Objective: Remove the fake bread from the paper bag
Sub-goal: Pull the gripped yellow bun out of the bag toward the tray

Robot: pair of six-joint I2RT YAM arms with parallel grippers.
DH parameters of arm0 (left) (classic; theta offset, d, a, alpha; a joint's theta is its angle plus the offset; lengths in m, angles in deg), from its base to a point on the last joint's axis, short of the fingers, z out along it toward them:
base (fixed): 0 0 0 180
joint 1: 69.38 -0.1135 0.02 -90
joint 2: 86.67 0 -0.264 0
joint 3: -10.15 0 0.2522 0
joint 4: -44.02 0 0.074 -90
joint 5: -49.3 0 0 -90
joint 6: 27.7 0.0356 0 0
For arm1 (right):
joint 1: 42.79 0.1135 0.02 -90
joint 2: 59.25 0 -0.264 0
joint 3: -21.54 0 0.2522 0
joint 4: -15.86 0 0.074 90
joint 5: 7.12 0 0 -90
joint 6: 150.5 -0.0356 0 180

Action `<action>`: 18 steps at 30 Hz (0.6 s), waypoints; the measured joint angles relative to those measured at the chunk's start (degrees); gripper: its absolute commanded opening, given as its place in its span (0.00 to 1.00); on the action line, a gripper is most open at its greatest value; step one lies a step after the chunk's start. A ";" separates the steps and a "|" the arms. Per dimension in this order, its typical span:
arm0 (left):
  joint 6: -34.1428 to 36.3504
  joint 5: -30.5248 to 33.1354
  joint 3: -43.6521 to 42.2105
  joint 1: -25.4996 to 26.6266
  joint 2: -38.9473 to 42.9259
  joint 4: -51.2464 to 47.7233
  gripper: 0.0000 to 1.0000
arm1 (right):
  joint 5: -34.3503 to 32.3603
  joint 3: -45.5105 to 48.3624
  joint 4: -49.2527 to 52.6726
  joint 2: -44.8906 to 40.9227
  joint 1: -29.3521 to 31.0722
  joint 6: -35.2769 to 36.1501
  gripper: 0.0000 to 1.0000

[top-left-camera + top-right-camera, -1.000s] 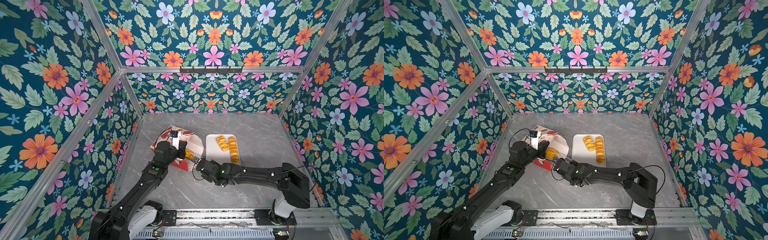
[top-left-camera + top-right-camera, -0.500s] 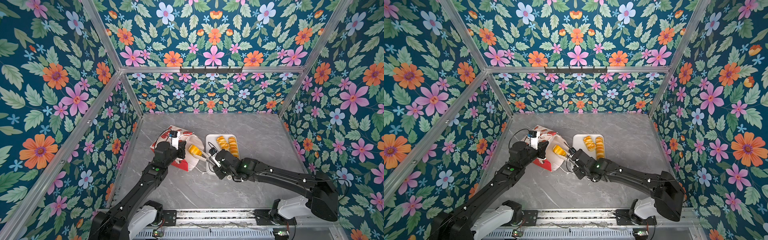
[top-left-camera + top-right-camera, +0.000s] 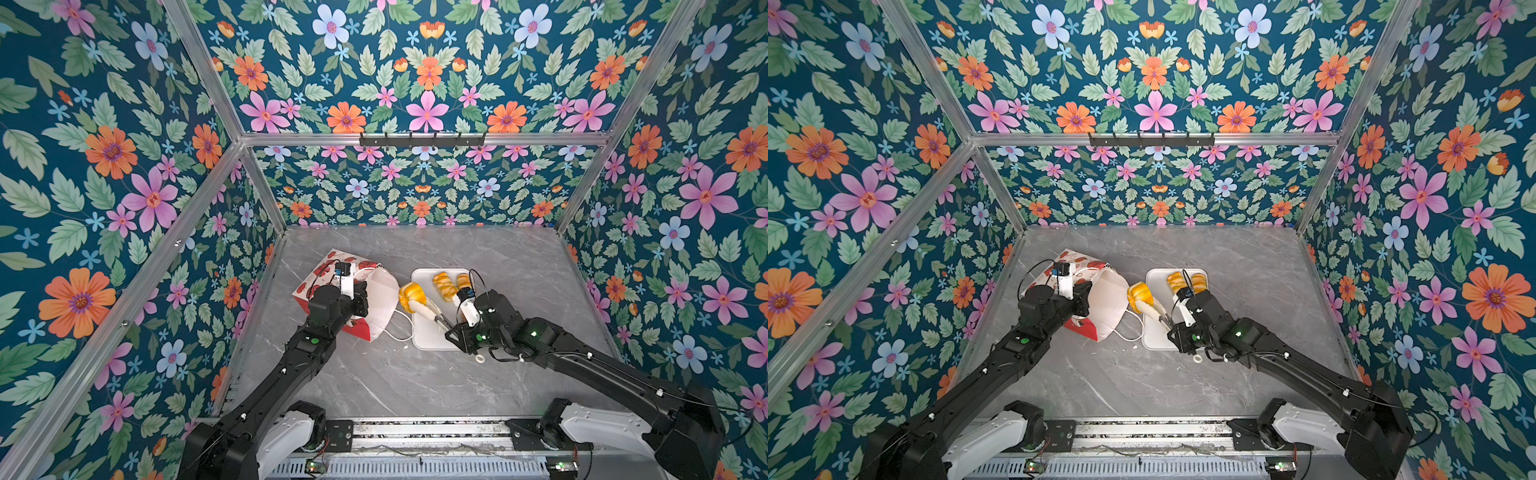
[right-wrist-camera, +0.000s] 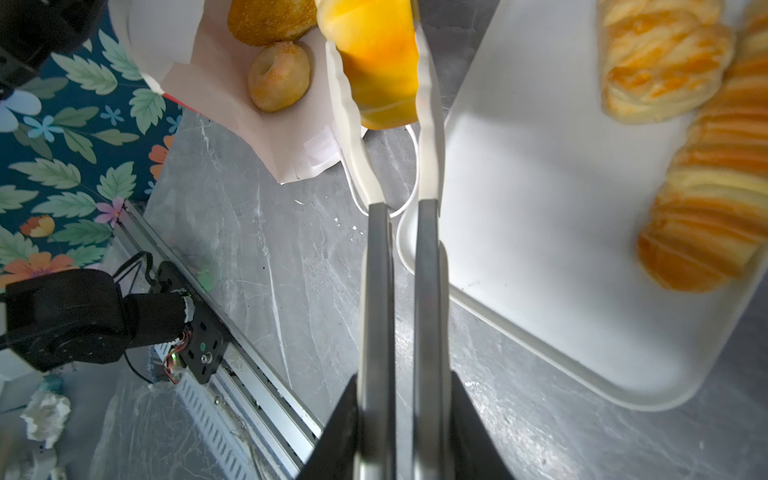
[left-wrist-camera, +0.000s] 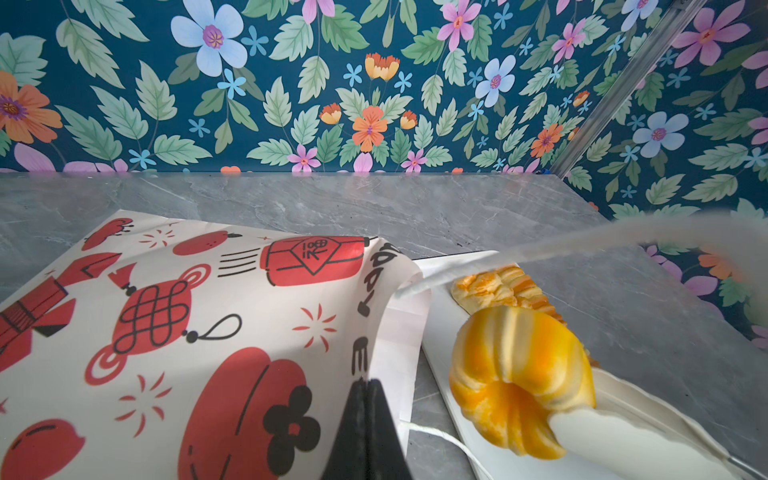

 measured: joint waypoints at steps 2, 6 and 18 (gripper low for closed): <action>0.00 0.15 -0.15 0.00 0.13 0.15 0.00 | 1.75 0.98 -0.09 -0.79 -1.38 -1.86 0.26; 0.02 0.24 -0.33 0.00 0.68 0.15 0.00 | 6.27 4.17 -0.35 -3.39 -4.17 -5.84 0.26; 0.04 0.04 -1.27 0.00 2.36 0.33 0.00 | 13.25 12.33 -0.44 -7.63 -10.82 -15.80 0.26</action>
